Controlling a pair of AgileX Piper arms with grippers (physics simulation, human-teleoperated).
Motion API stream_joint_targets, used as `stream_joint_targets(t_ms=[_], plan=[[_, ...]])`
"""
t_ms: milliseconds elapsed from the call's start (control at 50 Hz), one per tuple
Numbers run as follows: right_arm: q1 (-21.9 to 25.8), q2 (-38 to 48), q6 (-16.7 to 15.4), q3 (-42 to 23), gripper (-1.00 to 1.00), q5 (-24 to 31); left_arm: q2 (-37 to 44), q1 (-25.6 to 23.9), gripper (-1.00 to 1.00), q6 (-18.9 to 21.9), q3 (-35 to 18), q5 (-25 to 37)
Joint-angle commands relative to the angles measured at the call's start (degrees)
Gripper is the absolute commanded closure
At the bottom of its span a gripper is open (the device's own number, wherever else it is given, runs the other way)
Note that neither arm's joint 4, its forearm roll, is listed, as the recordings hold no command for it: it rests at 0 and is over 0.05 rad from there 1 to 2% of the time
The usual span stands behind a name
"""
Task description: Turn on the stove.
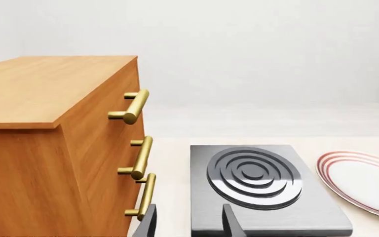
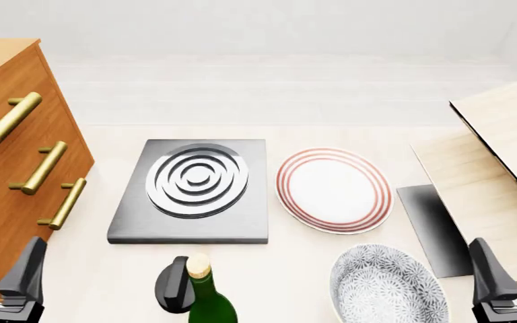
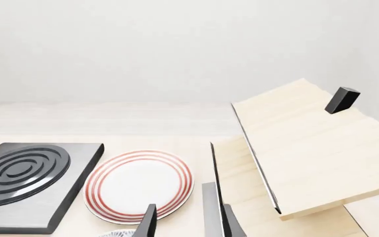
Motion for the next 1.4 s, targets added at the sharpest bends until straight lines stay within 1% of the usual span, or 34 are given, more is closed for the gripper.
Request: stream_joint_targets(t_ms=[20,40,100,200,240,260,280,320,380,480,580,600,660,720,740,780,820,860,900,920,960,1060,1080,1140,1160,1180,1220,1240,1260,1280,1300,1340,1360,1400], plan=[[-0.23,2.48,2.45,0.04,-1.0,-1.36,0.07,-0.34,-1.0,-0.17,-0.05,0.81],[-0.18,1.58,1.48,0.01,-1.0,-0.92,0.84,-0.59,-1.0,-0.21,-0.05,0.36],[-0.19,1.36,1.53,0.03,-1.0,-0.71,1.74,-1.01,-1.0,-0.41,-0.05,0.01],[-0.18,0.7,1.51,-0.03,-1.0,-0.02,0.29,-1.0,-1.0,0.5,-1.56,2.92],[-0.18,0.65,1.49,-0.01,-1.0,0.0,2.6,-0.8,-1.0,-3.02,-2.19,3.04],[-0.18,0.76,1.49,0.01,-1.0,-0.13,4.98,-0.68,-1.0,-2.87,-2.76,2.61],[-0.18,0.72,1.49,-0.01,-1.0,-0.07,6.5,-0.62,-1.0,-1.43,-3.03,2.14],[-0.18,0.46,1.49,-0.1,-1.0,0.28,7.72,-1.95,-1.0,-2.25,-4.29,2.93],[-0.18,0.59,1.48,-0.05,-1.0,0.1,14.01,-1.73,-1.0,0.02,-6.42,2.9],[-0.18,0.48,1.47,-0.07,-1.0,0.25,20.62,-4.3,-1.0,-0.34,-10.48,5.37],[-0.18,0.5,1.46,-0.11,-1.0,0.28,22.92,-6.09,-1.0,0.39,-13.23,7.64],[-0.17,0.46,1.46,-0.14,-1.0,0.35,23.81,-7.54,-1.0,-0.72,-14.39,8.6],[-0.17,0.4,1.45,-0.17,-1.0,0.45,26.26,-9.57,-1.0,-0.26,-16.26,9.78],[-0.17,0.55,1.44,-0.13,-1.0,0.27,29.28,-10.76,-1.0,1.6,-18.02,10.64],[-0.17,0.72,1.43,-0.1,-1.0,0.07,29.9,-11.52,-1.0,0.42,-18.5,10.77],[-0.17,0.85,1.43,-0.08,-1.0,-0.07,32.3,-12.03,-1.0,1.98,-19.3,10.78],[-0.17,0.9,1.43,-0.09,-1.0,-0.09,34.98,-12.9,-1.0,0.19,-20.69,11.23],[-0.17,0.85,1.43,-0.12,-1.0,0.0,36.18,-13.16,-1.0,0.65,-21.04,11.26],[-0.17,0.92,1.42,-0.1,-1.0,-0.1,38.18,-14.51,-1.0,-1.2,-22.46,12.16],[-0.17,1.1,1.42,-0.06,-1.0,-0.31,39.82,-14.9,-1.0,-1.14,-23.07,12.49],[-0.17,1.07,1.42,-0.11,-1.0,-0.23,40.53,-16.3,-1.0,-0.08,-24.8,13.89],[-0.17,1.03,1.41,-0.15,-1.0,-0.14,43.31,-18.84,-1.0,-2.07,-27.75,16.25],[-0.16,1.18,1.4,-0.11,-1.0,-0.32,44.66,-20.38,-1.0,-2.86,-29.13,17.55],[-0.16,1.2,1.4,-0.11,-1.0,-0.34,45.23,-20.5,-1.0,-3.14,-29.72,18.37],[-0.16,1.24,1.4,-0.11,-1.0,-0.38,45.51,-21.72,-1.0,-4.36,-31.1,20.17],[-0.16,1.24,1.4,-0.11,-1.0,-0.38,45.56,-21.36,-1.0,-2.47,-31.54,21.17],[-0.16,1.27,1.4,-0.13,-1.0,-0.39,45.93,-22.49,-1.0,-2.89,-32.24,22.67],[-0.16,1.24,1.4,-0.14,-1.0,-0.34,46.02,-21.62,-1.0,-0.79,-32.27,23.47],[-0.16,1.24,1.4,-0.14,-1.0,-0.34,46.09,-23.08,-1.0,-3.84,-33.17,24.52],[-0.16,1.37,1.4,-0.12,-1.0,-0.5,46.45,-23.77,-1.0,-4.71,-33.69,25.42],[-0.16,1.3,1.4,-0.14,-1.0,-0.41,46.15,-22.87,-1.0,-1.82,-34.56,26.69],[-0.16,1.35,1.4,-0.12,-1.0,-0.49,46.03,-23.3,-1.0,-2.7,-35.45,27.75],[-0.16,1.47,1.39,-0.08,-1.0,-0.64,46.96,-24.81,-1.0,-4.31,-36.06,28.43],[-0.16,1.5,1.4,-0.07,-1.0,-0.67,46.87,-24.33,-1.0,-2.3,-36.67,29.18]])
